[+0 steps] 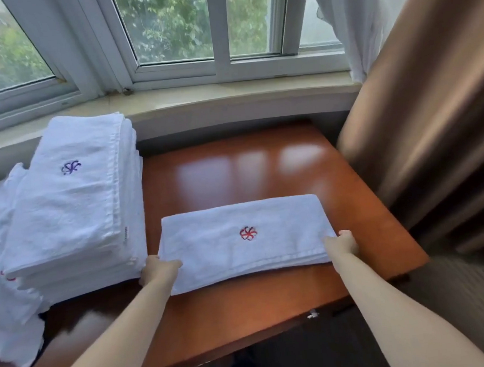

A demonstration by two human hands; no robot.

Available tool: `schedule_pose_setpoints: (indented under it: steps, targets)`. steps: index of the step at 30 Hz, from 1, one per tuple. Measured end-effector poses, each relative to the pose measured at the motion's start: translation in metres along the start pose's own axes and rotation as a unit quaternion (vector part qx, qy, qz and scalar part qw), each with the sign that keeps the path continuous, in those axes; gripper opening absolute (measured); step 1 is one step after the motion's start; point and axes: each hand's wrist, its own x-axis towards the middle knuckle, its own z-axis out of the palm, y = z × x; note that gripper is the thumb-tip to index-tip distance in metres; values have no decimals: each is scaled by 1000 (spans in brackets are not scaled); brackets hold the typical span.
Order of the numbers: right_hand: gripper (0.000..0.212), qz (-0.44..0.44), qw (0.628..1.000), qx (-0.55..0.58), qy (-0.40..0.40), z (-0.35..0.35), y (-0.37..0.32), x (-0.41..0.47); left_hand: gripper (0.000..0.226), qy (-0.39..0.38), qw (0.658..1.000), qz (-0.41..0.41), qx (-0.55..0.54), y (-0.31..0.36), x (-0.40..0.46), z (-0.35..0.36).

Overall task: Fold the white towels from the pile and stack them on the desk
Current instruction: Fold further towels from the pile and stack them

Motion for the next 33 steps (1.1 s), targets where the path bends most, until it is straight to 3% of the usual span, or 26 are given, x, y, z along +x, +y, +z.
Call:
schedule_pose_setpoints:
  steps: [4, 6, 12, 16, 19, 21, 23, 26, 28, 31, 33]
  targets:
    - [35, 31, 999, -18, 19, 6, -2, -3, 77, 1, 999, -24, -28, 3, -5, 6]
    - [34, 24, 997, -45, 57, 7, -3, -10, 71, -16, 998, -30, -54, 3, -5, 8]
    - [31, -25, 989, -73, 125, 3, -9, -32, 5, -93, 982, -44, -158, 13, -15, 0]
    - [20, -100, 975, 145, 134, -2, -48, -44, 12, 5, 968, 153, -199, 69, -11, -25]
    - [17, -149, 950, 221, 162, -4, -65, -51, 17, 82, 954, 227, -179, 91, -8, -40]
    - [17, -123, 955, 220, 159, 2, -51, -54, 28, 106, 970, 202, -82, 74, -1, -33]
    - [20, -48, 972, 180, 144, 12, -17, -57, 36, 82, 989, 121, 25, 35, 8, -19]
    - [27, 31, 989, 22, 145, 16, 26, -64, 38, 39, 989, 81, 116, -6, 8, -3]
    - [29, 50, 986, -12, 160, 14, 30, -65, 43, 45, 982, 72, 168, -8, 4, 4]
    - [28, 82, 980, 121, 135, 17, 15, -68, 46, 39, 989, 46, 134, -3, 3, 12]
    - [41, 123, 947, 275, 111, 18, 2, -75, 42, 8, 999, 30, 19, 2, 2, 10]
